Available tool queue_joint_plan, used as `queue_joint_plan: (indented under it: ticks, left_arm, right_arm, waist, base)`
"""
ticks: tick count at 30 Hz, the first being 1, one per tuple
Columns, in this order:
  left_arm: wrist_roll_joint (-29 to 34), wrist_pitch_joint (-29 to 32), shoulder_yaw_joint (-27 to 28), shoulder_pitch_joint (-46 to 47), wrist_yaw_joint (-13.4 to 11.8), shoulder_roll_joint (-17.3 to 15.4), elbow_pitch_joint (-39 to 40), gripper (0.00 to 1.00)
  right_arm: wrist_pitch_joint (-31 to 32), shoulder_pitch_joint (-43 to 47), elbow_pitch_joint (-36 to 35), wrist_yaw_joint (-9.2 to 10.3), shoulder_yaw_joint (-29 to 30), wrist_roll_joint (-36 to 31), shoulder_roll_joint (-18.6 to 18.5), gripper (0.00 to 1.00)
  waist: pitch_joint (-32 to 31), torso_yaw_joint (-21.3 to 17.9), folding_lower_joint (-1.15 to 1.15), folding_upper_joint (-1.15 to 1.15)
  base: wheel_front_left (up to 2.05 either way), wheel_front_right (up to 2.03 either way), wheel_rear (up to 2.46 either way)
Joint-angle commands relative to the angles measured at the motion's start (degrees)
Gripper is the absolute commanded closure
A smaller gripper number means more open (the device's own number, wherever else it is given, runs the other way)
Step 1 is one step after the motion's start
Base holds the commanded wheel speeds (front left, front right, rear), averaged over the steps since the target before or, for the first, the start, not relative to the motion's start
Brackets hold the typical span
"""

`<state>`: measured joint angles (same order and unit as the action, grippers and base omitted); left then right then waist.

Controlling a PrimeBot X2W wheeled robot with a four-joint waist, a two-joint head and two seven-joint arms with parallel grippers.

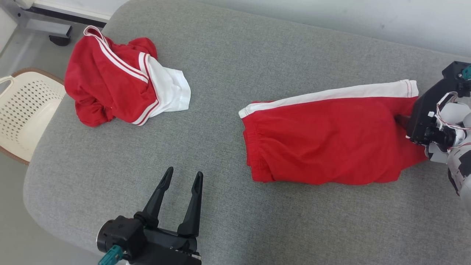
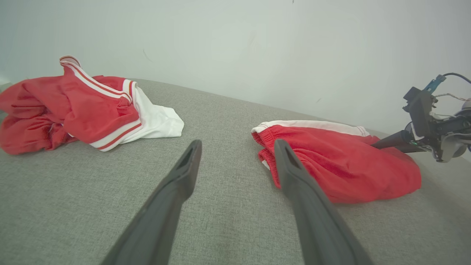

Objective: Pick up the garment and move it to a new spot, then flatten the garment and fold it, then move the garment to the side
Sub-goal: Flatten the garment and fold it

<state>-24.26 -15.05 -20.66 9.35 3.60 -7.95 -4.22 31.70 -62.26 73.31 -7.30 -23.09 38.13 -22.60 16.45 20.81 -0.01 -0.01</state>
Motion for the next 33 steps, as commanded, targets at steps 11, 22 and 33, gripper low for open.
queue_joint_plan:
  ticks: [11,22,33]
  left_arm:
    - [0.87,-0.18,0.79,-1.49,0.97,0.37,-1.34,0.00]
    - [0.17,0.26,0.81,-3.05,0.54,-0.56,-1.90,0.00]
    - [-0.84,1.04,1.03,-4.45,-0.29,-1.17,-1.68,0.00]
  right_arm:
    - [-6.84,4.41,1.08,-0.10,4.02,-4.85,-1.16,1.00]
    - [-15.25,9.97,0.95,-0.12,6.66,-7.00,-1.28,1.00]
    - [-21.98,13.93,0.65,-0.14,11.82,-10.91,-5.43,1.00]
  waist:
    - [-2.15,-1.68,0.01,0.01]
    - [-5.72,-6.53,0.01,0.01]
    - [-8.75,-9.28,0.01,0.01]
  base:
    - [0.00,0.00,0.00]
    - [0.00,0.00,0.00]
    - [0.00,0.00,0.00]
